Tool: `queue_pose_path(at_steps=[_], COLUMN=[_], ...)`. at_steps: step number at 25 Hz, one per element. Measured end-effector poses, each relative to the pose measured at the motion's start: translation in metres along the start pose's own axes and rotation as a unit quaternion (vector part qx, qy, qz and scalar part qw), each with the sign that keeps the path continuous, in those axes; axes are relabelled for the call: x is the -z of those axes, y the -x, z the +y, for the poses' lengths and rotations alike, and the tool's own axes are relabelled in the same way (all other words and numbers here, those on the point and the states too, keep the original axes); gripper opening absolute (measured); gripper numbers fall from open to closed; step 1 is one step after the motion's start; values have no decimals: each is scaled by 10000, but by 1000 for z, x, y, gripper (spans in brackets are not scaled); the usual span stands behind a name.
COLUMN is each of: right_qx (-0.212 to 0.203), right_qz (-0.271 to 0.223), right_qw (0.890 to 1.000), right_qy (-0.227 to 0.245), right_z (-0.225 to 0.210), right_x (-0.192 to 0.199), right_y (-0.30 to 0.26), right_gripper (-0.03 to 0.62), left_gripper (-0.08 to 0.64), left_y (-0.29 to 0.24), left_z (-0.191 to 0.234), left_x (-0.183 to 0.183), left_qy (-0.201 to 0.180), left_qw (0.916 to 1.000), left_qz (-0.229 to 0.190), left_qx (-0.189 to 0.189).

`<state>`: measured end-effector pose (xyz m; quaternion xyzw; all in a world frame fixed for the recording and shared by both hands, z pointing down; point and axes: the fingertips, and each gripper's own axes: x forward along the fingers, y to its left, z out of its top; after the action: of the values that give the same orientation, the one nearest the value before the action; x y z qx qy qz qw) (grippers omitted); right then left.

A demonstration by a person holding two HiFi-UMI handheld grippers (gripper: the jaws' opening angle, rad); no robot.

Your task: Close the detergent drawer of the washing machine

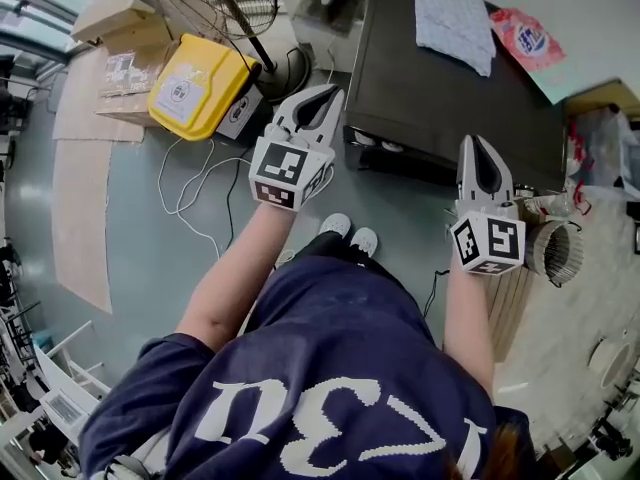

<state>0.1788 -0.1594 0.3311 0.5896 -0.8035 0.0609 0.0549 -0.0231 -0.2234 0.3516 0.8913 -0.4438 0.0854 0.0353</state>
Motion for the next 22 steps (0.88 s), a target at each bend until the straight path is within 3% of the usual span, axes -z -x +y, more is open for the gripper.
queue_pose_path(at_steps=[7, 13, 22], right_qx=[25, 19, 112], right_qz=[-587, -824, -964], right_qw=[9981, 9964, 9949], right_qy=[196, 189, 290], right_z=[15, 29, 31], right_x=[-67, -97, -109], right_y=[32, 51, 64], right_gripper=[15, 14, 14], left_gripper=[18, 18, 18], left_y=[36, 61, 78], left_z=[-8, -19, -27], left_x=[-59, -96, -93], left_qy=[-136, -392, -450], left_qw=[9987, 9936, 9932], left_qz=[-452, -1033, -1023], left_qx=[-177, -238, -314])
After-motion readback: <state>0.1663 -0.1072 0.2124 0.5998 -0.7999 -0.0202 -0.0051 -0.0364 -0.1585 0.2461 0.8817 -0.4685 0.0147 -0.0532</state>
